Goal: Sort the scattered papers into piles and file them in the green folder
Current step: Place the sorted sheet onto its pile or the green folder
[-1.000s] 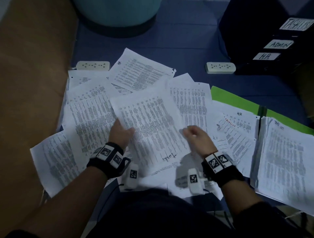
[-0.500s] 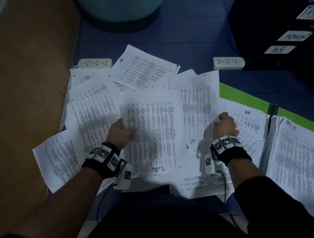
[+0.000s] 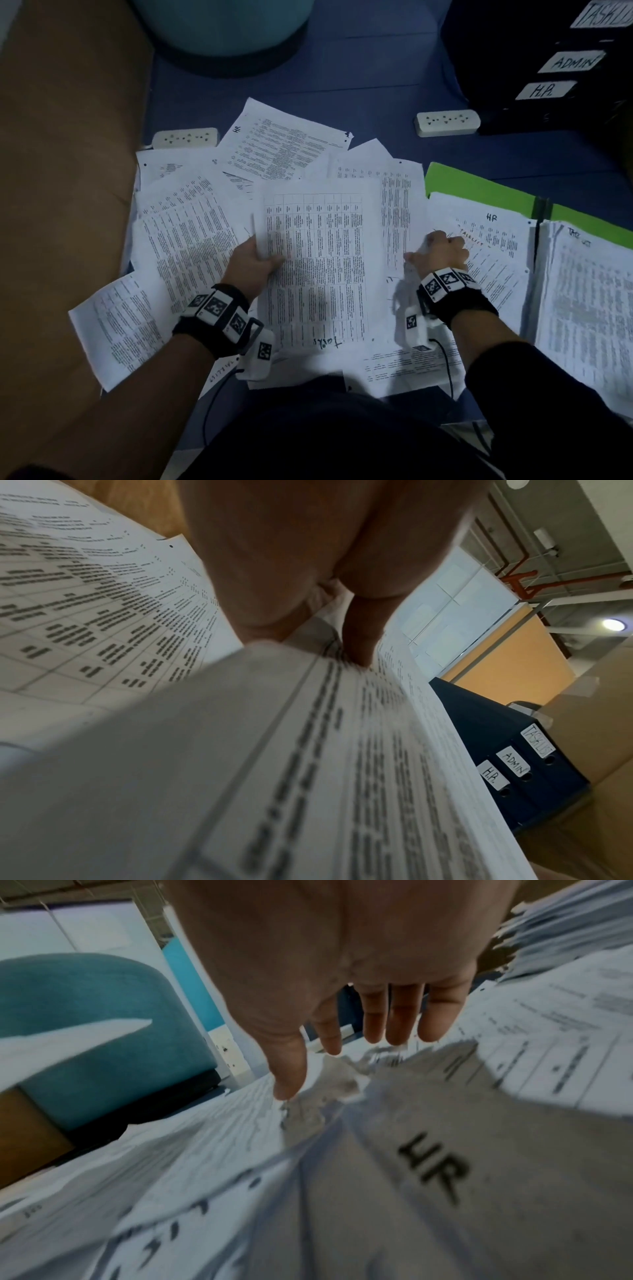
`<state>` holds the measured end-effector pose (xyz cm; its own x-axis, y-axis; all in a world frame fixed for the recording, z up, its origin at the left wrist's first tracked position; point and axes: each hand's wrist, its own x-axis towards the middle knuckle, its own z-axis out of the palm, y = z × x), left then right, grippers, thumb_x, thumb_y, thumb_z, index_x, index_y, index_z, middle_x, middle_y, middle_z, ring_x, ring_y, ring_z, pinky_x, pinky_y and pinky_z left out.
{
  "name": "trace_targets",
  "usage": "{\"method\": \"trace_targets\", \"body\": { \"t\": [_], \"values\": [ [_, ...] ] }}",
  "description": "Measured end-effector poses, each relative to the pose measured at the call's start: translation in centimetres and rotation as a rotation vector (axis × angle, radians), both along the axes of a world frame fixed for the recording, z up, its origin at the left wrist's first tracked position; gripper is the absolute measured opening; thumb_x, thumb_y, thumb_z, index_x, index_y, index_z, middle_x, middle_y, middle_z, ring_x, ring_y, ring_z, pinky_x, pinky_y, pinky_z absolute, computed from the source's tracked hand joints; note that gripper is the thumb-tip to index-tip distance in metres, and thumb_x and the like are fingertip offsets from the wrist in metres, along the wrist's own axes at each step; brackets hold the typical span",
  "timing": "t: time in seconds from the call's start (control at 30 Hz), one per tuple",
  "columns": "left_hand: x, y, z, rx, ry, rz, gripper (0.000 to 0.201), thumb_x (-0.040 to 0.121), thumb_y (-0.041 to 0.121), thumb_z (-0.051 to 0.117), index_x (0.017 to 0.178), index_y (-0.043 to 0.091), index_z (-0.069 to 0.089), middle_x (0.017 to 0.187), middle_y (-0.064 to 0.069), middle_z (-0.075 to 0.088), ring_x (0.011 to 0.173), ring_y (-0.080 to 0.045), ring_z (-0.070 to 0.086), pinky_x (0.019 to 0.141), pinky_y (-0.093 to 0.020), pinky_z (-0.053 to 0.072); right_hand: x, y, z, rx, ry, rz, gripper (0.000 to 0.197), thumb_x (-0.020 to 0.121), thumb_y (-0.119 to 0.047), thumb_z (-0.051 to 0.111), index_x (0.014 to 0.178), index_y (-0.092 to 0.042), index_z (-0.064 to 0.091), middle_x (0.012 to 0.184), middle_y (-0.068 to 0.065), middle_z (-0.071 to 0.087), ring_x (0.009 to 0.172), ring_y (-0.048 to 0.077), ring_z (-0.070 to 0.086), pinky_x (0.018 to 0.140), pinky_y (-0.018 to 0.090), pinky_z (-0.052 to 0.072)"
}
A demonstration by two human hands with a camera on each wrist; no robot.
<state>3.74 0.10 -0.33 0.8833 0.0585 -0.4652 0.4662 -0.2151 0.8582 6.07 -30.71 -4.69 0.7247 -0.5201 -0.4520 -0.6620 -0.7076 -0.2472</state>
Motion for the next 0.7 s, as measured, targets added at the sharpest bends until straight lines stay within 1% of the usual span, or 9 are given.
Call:
{"method": "trace_targets", "body": {
  "t": [0.07,0.13,0.2,0.27,0.37,0.43,0.53,0.63,0.7],
  "values": [
    [-0.1,0.2,0.3,0.006,-0.003,0.012,0.022,0.087,0.000,0.061,0.094,0.021,0.063,0.099,-0.008,0.070,0.093,-0.025,0.068,0.087,-0.050,0.054,0.4,0.6,-0.3,0.018,0.026,-0.055,0.056,0.079,-0.036,0.071,0.125,-0.014,0.046,0.132,0.015,0.035,0.123,0.038,0.037,0.098,0.053,0.040],
    [-0.1,0.4,0.6,0.020,-0.007,0.028,0.020,0.088,0.000,0.060,0.095,0.018,0.062,0.098,-0.008,0.069,0.091,-0.024,0.068,0.086,-0.048,0.055,0.5,1.5,-0.2,-0.002,0.029,-0.075,0.073,0.076,-0.044,0.073,0.130,-0.007,0.040,0.133,0.018,0.037,0.124,0.040,0.037,0.096,0.053,0.039],
    [-0.2,0.7,0.8,0.021,-0.007,0.038,0.017,0.088,0.000,0.059,0.092,0.016,0.059,0.098,-0.013,0.068,0.091,-0.029,0.068,0.085,-0.049,0.055,0.2,2.4,-0.2,-0.065,0.015,-0.071,0.084,0.071,-0.049,0.077,0.130,-0.004,0.036,0.133,0.019,0.037,0.124,0.039,0.037,0.095,0.053,0.038],
    [-0.4,0.6,0.9,0.022,-0.002,0.040,0.014,0.088,0.000,0.058,0.090,0.014,0.058,0.099,-0.018,0.067,0.091,-0.033,0.067,0.084,-0.051,0.055,0.1,3.0,-0.5,-0.080,0.011,-0.068,0.084,0.070,-0.044,0.080,0.129,-0.004,0.035,0.133,0.018,0.038,0.123,0.038,0.037,0.095,0.052,0.039],
    [-0.5,0.5,0.9,0.027,-0.006,0.049,0.013,0.089,0.000,0.058,0.089,0.013,0.057,0.098,-0.018,0.067,0.091,-0.034,0.067,0.084,-0.051,0.055,0.7,2.9,-0.7,-0.004,0.024,-0.126,0.072,0.073,-0.031,0.079,0.125,-0.006,0.036,0.125,0.016,0.051,0.119,0.036,0.046,0.096,0.052,0.042],
    [-0.5,0.6,0.9,0.021,-0.005,0.056,0.012,0.089,0.000,0.058,0.089,0.012,0.057,0.096,-0.018,0.067,0.091,-0.034,0.067,0.083,-0.050,0.055,0.8,2.0,-0.3,0.028,0.003,-0.112,0.047,0.080,-0.019,0.069,0.118,-0.009,0.043,0.112,0.015,0.058,0.107,0.033,0.054,0.093,0.044,0.043],
    [-0.5,0.8,0.9,0.021,0.000,0.065,0.007,0.089,0.001,0.058,0.093,0.008,0.058,0.098,-0.018,0.067,0.091,-0.034,0.067,0.081,-0.047,0.056,-0.3,0.0,0.6,0.156,-0.216,-0.067,0.012,0.089,-0.008,0.050,0.100,-0.010,0.054,0.098,0.015,0.061,0.080,0.027,0.052,0.070,0.028,0.037],
    [-0.4,0.9,0.6,0.033,-0.019,0.077,0.008,0.089,0.003,0.059,0.098,0.004,0.060,0.095,-0.013,0.069,0.087,-0.025,0.068,0.069,-0.032,0.057,-1.9,-1.5,1.6,0.393,-0.470,-0.026,0.015,0.092,-0.005,0.050,0.101,-0.012,0.059,0.087,0.007,0.061,0.072,0.021,0.052,0.057,0.026,0.035],
    [-0.2,0.8,0.5,-0.017,-0.009,0.106,0.010,0.090,0.002,0.057,0.099,0.005,0.062,0.095,-0.011,0.070,0.088,-0.025,0.068,0.069,-0.032,0.056,-3.0,-1.8,2.0,0.563,-0.548,0.006,0.018,0.090,-0.003,0.052,0.093,-0.018,0.061,0.075,-0.002,0.061,0.062,0.012,0.050,0.058,0.026,0.035]
  ]
}}
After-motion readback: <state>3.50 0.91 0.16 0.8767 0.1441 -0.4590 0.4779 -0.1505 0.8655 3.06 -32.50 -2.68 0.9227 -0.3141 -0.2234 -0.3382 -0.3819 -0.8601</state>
